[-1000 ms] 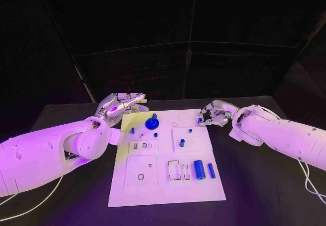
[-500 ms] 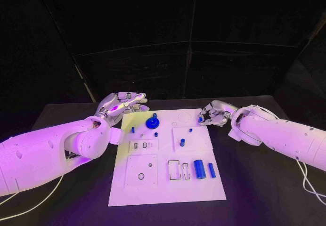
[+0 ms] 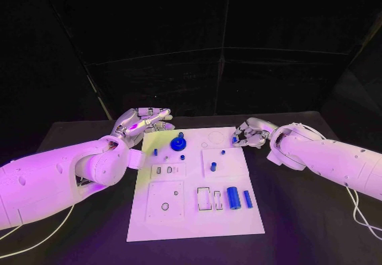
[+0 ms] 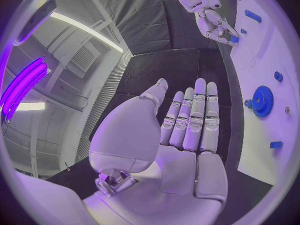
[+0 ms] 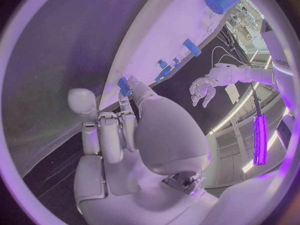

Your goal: Assemble the parts on the task board

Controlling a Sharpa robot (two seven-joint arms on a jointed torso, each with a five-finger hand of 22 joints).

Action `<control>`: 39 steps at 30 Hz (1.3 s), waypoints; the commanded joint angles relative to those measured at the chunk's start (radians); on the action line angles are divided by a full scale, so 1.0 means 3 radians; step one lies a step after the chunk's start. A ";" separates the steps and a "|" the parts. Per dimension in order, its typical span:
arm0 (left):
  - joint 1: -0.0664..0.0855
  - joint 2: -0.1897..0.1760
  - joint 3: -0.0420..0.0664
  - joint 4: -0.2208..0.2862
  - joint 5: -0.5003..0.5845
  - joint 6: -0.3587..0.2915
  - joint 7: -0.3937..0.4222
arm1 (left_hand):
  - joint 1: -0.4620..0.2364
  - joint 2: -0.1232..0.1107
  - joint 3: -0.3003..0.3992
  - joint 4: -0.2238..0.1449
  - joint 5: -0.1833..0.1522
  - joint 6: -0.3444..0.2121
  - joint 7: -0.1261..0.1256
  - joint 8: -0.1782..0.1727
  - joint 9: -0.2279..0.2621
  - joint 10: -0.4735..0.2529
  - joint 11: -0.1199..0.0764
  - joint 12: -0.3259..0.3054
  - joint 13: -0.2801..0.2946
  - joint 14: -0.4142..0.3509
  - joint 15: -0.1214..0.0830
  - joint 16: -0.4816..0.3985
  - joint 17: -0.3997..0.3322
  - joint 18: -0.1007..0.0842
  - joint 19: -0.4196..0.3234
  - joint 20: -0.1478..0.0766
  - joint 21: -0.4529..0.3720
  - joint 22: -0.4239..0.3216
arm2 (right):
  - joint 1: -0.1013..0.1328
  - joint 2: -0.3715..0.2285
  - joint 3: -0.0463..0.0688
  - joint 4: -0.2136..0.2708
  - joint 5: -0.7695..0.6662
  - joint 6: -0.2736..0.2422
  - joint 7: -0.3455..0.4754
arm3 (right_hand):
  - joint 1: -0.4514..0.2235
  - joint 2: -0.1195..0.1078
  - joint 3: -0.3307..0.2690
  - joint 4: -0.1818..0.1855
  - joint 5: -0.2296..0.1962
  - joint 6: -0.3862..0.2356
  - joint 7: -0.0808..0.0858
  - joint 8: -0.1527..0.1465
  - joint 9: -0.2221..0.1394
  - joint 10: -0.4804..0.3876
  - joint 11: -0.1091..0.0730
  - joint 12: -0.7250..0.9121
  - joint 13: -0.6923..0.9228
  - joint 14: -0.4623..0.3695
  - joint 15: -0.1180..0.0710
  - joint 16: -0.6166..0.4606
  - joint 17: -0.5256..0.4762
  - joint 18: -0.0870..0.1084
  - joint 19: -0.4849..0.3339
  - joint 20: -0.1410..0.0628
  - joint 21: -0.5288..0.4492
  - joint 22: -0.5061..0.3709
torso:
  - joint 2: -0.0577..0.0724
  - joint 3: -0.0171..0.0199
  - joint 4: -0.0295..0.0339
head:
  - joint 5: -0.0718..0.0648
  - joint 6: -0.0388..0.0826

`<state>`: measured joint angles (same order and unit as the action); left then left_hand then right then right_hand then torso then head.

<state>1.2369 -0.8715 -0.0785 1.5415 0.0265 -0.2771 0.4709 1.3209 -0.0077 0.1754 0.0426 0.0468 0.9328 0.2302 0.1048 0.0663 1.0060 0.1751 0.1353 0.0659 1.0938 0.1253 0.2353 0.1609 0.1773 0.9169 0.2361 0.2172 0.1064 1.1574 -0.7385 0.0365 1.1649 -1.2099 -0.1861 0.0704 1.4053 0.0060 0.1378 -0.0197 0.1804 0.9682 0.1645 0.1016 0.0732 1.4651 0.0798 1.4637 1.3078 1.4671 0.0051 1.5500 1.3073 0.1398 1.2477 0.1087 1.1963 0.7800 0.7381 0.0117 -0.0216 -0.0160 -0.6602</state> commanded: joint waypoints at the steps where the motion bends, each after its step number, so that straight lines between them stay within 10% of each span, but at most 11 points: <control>1: 0.0003 0.0004 0.0002 -0.0001 -0.0017 0.0042 -0.0008 | 0.0007 0.0018 -0.0004 -0.0017 0.0007 0.0010 0.0016 -0.0018 -0.0004 0.0013 0.0009 -0.0017 -0.0003 0.0000 0.0004 -0.0019 0.0005 0.0017 0.0023 0.0011 -0.0016 -0.0005 | 0.0005 0.0003 0.0001 -0.0006 -0.0014 0.0024 0.0000 | -0.0004 0.0032 0.0027 0.0005 -0.0019 0.0036 -0.0010 0.0018 0.0001 0.0031 -0.0020 0.0014 0.0425 0.0296 -0.0024 -0.0009 0.0650 -0.0007 0.0004 -0.0022 0.0015 0.0002 | -0.0001 0.0000 -0.0001 | -0.0005 -0.0001; 27: 0.0003 0.0000 0.0002 -0.0013 -0.0017 0.0038 -0.0012 | 0.0010 0.0023 -0.0001 -0.0021 0.0007 0.0011 0.0016 -0.0019 -0.0003 0.0014 0.0009 -0.0018 -0.0003 0.0000 0.0004 -0.0020 0.0006 0.0017 0.0024 0.0011 -0.0017 -0.0005 | 0.0002 0.0006 0.0002 0.0093 0.0018 -0.0349 0.0023 | -0.0115 0.0105 0.0171 0.0002 -0.0028 0.0276 -0.0103 0.0100 0.0009 0.0074 -0.0100 0.0049 0.0474 0.0304 -0.0091 0.0002 0.0684 -0.0016 0.0036 -0.0080 0.0045 0.0052 | -0.0005 0.0001 -0.0004 | -0.0002 -0.0009; 39: 0.0005 -0.0024 0.0002 0.0012 -0.0017 0.0032 -0.0012 | 0.0011 0.0027 0.0002 -0.0025 0.0007 0.0012 0.0016 -0.0020 -0.0003 0.0016 0.0009 -0.0019 -0.0003 0.0001 0.0004 -0.0020 0.0007 0.0018 0.0025 0.0011 -0.0019 -0.0007 | 0.0007 -0.0117 0.0005 0.0755 -0.0011 -0.0597 -0.0387 | -0.0148 0.0113 0.0232 -0.0008 0.0083 0.0283 -0.0113 0.0082 -0.0003 0.0077 -0.0112 0.0046 0.0474 0.0308 -0.0104 0.0008 0.0703 -0.0021 0.0053 -0.0096 0.0059 0.0074 | -0.0005 -0.0008 0.0011 | 0.0014 -0.0004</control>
<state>1.2369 -0.8777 -0.0785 1.5417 0.0265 -0.2767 0.4690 1.3209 -0.0077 0.1754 0.0426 0.0468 0.9328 0.2302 0.1048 0.0663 1.0060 0.1751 0.1353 0.0659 1.0938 0.1253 0.2353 0.1616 0.1774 0.9197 0.2389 0.2172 0.1059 1.1574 -0.7764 0.0374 1.3688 -1.2040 -0.3230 0.0213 1.3696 0.0409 0.2032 -0.0213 0.2013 1.0390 0.1391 0.1265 0.0730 1.4630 0.0532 1.4754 1.3076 1.4669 -0.0165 1.5501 1.3073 0.1399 1.2635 0.0852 1.2093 0.8015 0.7361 0.0098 -0.0213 -0.0155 -0.6591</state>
